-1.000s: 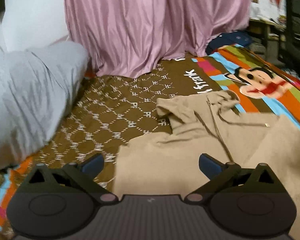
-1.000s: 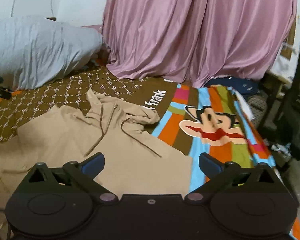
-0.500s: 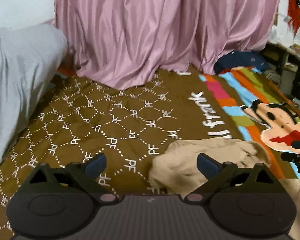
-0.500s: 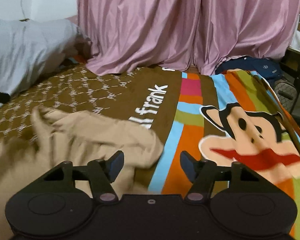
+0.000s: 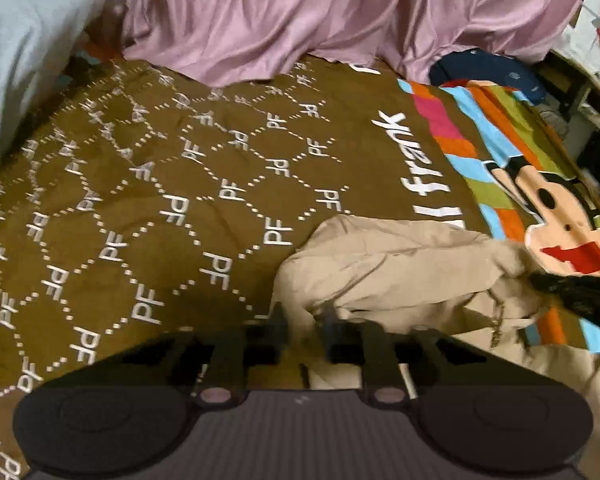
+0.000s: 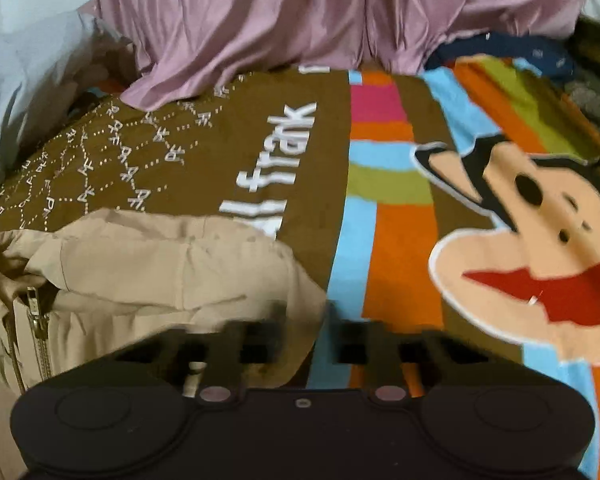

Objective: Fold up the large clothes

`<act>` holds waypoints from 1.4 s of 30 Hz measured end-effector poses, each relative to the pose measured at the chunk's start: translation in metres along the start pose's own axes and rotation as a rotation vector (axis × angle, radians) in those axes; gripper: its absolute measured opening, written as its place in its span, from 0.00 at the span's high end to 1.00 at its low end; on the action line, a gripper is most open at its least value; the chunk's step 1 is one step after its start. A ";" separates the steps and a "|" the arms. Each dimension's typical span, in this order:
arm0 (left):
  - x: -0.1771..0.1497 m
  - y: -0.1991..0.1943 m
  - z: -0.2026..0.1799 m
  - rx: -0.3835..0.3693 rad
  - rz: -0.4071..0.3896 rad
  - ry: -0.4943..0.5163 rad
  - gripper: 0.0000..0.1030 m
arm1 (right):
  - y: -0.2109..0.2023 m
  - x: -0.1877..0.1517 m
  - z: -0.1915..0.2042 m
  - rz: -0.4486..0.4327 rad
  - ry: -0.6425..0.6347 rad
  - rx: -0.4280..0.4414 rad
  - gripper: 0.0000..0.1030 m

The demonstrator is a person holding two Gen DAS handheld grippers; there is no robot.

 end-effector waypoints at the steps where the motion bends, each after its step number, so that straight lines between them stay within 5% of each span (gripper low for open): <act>1: -0.002 -0.005 -0.002 0.008 -0.029 0.013 0.90 | -0.003 -0.001 0.002 -0.017 -0.004 0.002 0.95; 5: -0.012 -0.040 -0.006 0.034 -0.209 0.006 0.90 | -0.041 0.000 0.008 -0.186 -0.031 -0.013 0.97; 9: -0.036 -0.080 0.001 -0.017 -0.430 -0.055 0.90 | -0.087 -0.007 0.005 -0.367 -0.057 -0.017 0.97; 12: -0.057 -0.098 0.007 -0.044 -0.490 -0.095 0.90 | -0.117 -0.020 -0.005 -0.488 -0.033 -0.008 0.97; 16: -0.086 -0.113 0.003 -0.019 -0.536 -0.007 0.90 | -0.152 -0.053 -0.005 -0.585 -0.111 -0.013 0.97; 27: -0.151 -0.087 0.000 0.048 -0.406 -0.024 0.91 | -0.145 -0.148 0.027 -0.425 -0.570 -0.170 0.97; 36: -0.167 -0.071 0.003 0.083 -0.310 0.024 0.94 | -0.112 -0.164 0.025 -0.326 -0.592 -0.192 0.95; 42: -0.174 -0.068 0.001 0.074 -0.293 0.057 0.95 | -0.141 -0.167 0.023 -0.286 -0.571 -0.097 0.70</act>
Point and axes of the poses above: each gripper's, at about its wrist camera, not at the fingertips, and y roughly the way its jaws point, z to its left, x to its top, the point moved 6 cm from there along y, roughly the way its jaws point, and after that the axes turned 2 degrees about -x, right-handed, at the moved point
